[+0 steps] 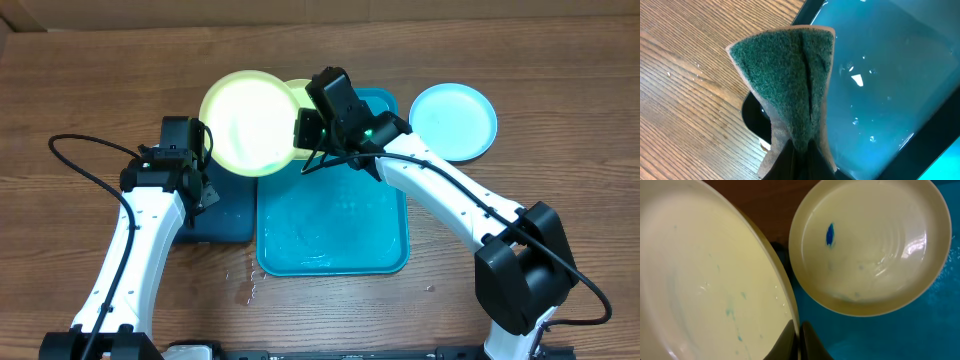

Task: Clean dirty plates on tray and stack at the side
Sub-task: 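Lower the yellow plate back onto the teal tray with the right gripper, then move the left-held sponge from the black tray onto the yellow plate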

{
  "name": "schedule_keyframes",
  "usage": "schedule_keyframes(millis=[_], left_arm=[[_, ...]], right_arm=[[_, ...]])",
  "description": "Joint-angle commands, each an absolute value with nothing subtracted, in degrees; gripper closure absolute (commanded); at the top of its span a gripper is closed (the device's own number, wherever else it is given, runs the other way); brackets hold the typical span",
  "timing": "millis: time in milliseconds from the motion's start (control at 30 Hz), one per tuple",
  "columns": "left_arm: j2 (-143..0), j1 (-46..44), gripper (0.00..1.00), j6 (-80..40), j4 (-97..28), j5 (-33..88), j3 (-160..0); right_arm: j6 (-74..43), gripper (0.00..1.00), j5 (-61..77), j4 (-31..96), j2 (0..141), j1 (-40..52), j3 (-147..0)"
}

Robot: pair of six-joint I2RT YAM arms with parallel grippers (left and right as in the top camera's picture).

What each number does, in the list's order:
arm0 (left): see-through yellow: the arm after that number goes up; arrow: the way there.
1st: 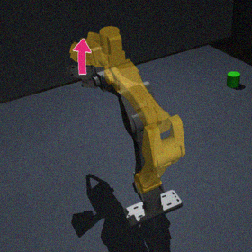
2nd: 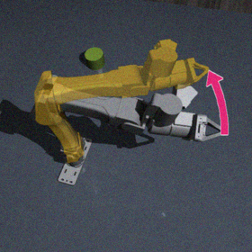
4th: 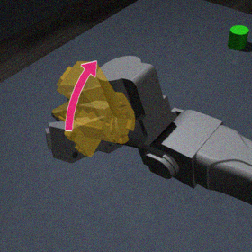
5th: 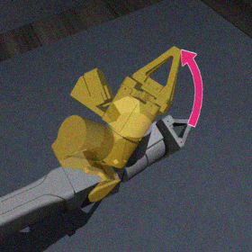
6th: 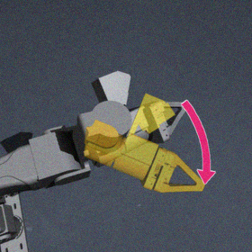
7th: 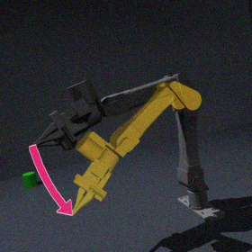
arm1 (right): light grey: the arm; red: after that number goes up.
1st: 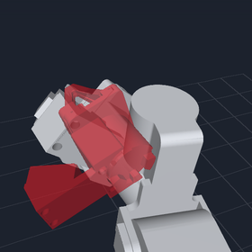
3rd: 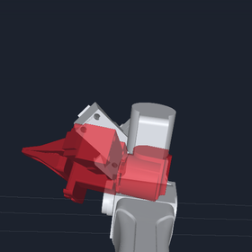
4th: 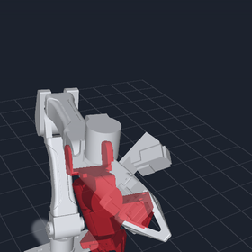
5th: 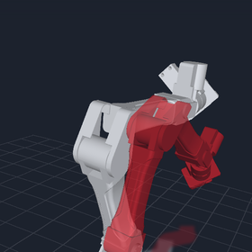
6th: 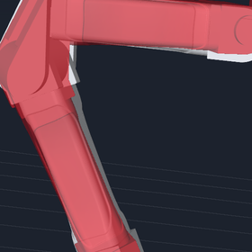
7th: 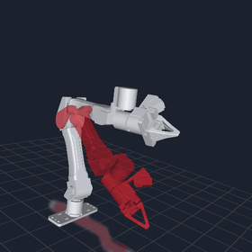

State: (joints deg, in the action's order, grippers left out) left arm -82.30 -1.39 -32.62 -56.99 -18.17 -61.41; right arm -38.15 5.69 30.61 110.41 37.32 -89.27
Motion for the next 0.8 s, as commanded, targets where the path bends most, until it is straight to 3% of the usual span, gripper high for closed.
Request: schedule_keyframes(millis=[0,567,667,767], left_arm=[[-82.6,-1.3,0.96,-31.2,-56.6,-17.9,-61.1],[-85.8,-1.3,0.96,-24.6,-52.8,-13.4,-61.1],[-85.8,-1.3,0.96,-21.3,-51.1,-11.7,-61.1],[-85.8,-1.3,0.96,-11.5,-48.9,-2.5,-61.1]], right_arm=[[-37.5,0.96,6.5,33.8,108.7,37.5,-90.7],[-32.7,0.96,6.5,66.3,108.7,37.5,-90.7],[-29.3,0.96,6.5,69.0,108.7,37.5,-90.7],[-28.4,0.96,6.5,68.8,108.7,37.5,-90.2]])
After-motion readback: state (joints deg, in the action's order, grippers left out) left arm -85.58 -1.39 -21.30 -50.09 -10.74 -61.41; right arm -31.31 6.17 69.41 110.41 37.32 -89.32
